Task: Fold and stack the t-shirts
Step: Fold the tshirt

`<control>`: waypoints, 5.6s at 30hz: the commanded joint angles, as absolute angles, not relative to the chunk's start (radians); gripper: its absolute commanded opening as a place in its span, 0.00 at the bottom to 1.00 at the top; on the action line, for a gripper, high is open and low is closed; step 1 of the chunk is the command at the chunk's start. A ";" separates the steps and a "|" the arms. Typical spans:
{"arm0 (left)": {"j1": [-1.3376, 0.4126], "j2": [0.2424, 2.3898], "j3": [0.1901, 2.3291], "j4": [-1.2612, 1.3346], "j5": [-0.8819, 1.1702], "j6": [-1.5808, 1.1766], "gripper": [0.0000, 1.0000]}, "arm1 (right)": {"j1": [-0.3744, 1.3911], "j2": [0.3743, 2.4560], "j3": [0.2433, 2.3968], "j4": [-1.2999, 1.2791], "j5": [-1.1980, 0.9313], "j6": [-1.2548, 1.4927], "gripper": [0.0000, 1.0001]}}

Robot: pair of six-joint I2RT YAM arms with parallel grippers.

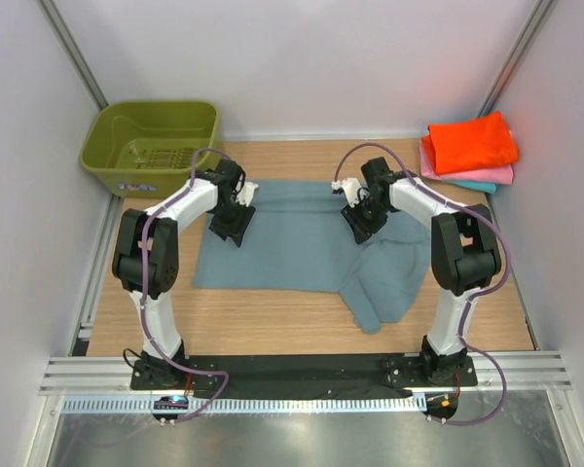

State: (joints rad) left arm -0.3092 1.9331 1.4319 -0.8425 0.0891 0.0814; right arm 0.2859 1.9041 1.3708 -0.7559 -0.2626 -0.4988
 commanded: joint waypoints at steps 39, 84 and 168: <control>-0.311 1.937 1.443 -0.815 0.098 0.057 0.49 | 0.338 1.839 1.347 -0.707 -0.206 -0.468 0.40; -0.314 1.974 1.439 -0.807 0.101 0.044 0.49 | 0.390 1.813 1.361 -0.742 -0.239 -0.442 0.01; -0.337 2.029 1.494 -0.842 0.077 0.054 0.49 | -0.275 1.879 1.229 -0.680 -0.465 -0.140 0.21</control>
